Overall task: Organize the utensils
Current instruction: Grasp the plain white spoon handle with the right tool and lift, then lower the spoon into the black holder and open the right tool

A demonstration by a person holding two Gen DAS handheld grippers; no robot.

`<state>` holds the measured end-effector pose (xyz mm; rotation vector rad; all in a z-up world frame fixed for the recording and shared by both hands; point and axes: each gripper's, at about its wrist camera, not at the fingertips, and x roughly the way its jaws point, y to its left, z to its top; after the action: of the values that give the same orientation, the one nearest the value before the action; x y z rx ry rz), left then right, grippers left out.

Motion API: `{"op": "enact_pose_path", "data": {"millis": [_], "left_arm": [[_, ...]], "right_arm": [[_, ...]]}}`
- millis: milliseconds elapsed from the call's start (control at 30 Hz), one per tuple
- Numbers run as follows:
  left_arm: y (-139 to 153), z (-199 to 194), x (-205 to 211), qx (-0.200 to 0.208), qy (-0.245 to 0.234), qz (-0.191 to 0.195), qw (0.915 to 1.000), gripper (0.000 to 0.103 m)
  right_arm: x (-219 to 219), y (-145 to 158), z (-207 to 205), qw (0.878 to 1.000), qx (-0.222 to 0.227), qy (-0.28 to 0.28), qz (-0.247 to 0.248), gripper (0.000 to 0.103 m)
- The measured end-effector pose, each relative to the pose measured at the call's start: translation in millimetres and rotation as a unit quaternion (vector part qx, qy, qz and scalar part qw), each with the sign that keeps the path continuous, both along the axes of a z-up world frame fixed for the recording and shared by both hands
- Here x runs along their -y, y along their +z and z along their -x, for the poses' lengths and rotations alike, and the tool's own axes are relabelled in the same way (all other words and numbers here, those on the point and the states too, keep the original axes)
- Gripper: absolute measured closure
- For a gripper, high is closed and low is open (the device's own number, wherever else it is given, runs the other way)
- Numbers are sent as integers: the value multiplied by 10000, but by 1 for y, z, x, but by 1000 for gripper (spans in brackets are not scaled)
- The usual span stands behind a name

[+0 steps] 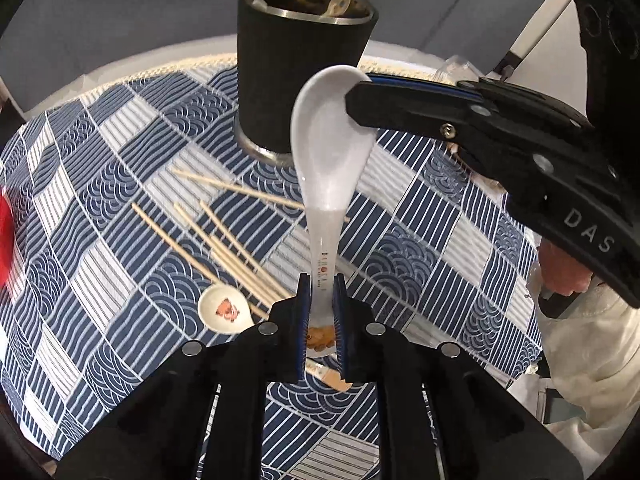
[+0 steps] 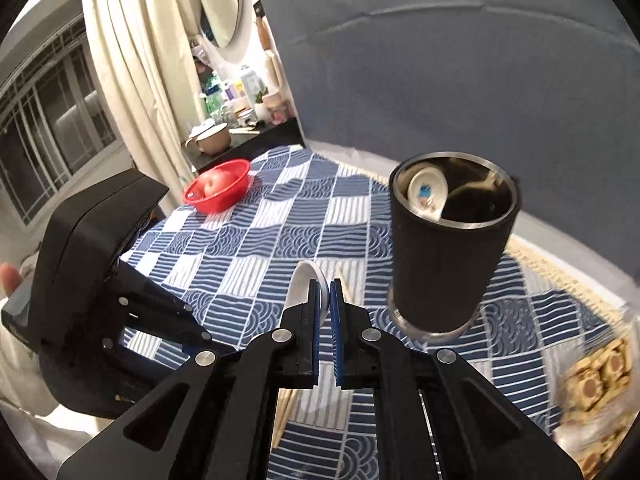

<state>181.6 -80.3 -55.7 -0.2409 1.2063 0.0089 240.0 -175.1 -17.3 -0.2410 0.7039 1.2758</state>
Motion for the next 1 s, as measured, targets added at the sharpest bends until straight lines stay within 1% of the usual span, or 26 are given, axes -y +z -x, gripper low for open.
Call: {"op": "enact_pose_path", "data": {"millis": [267, 400, 500, 767, 1000], "left_arm": [[33, -18, 9, 338, -339, -188, 9987, 92], [50, -30, 16, 538, -536, -236, 9968, 92], [59, -39, 19, 612, -657, -218, 9957, 92], [85, -74, 23, 813, -1001, -358, 9910, 91], [103, -102, 18, 1032, -1260, -338, 9861, 91]], "right_arm": [[20, 34, -7, 9986, 367, -316, -199, 98], [31, 50, -13, 9969, 542, -476, -319, 98], [38, 61, -16, 9951, 696, -607, -349, 98], [49, 90, -31, 9882, 1090, -986, -432, 98], [50, 109, -48, 9815, 1322, -1300, -482, 98]]}}
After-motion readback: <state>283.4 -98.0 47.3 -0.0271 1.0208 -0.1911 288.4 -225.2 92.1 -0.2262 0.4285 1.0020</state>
